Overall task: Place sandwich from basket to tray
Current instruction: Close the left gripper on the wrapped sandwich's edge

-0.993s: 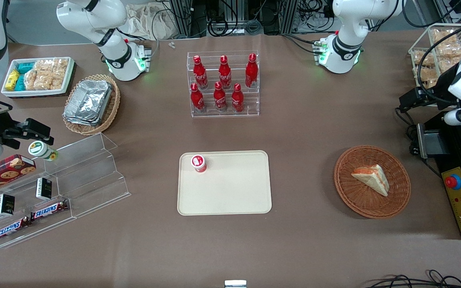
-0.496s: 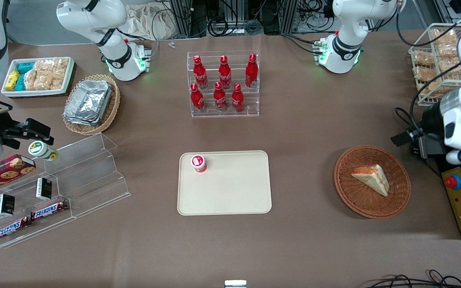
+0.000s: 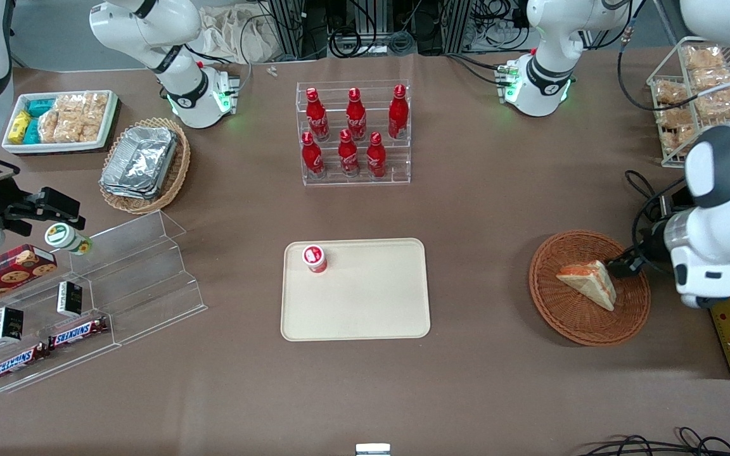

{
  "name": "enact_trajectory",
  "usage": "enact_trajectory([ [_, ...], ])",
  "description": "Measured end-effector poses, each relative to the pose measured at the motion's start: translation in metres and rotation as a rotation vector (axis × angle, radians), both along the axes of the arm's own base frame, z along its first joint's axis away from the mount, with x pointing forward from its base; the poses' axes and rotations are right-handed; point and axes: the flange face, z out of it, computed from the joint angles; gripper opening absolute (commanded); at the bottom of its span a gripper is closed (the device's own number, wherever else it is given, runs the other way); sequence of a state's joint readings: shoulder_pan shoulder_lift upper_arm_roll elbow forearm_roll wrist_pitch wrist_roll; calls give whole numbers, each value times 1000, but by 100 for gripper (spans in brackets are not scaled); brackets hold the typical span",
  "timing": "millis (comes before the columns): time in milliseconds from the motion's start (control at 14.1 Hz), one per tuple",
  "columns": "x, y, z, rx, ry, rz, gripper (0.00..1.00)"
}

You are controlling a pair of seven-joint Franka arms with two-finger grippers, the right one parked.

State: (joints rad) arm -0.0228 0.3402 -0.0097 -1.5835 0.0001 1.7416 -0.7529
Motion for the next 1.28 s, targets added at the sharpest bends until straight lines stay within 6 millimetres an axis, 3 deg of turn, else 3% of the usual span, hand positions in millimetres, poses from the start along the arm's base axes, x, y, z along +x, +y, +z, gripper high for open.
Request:
enact_trajectory([
  [142, 0, 3, -33, 10, 9, 56, 100],
  [567, -21, 13, -108, 32, -11, 195, 100],
  [922, -31, 20, -142, 46, -28, 276, 100],
  [1277, -26, 28, -170, 52, -45, 299, 100],
])
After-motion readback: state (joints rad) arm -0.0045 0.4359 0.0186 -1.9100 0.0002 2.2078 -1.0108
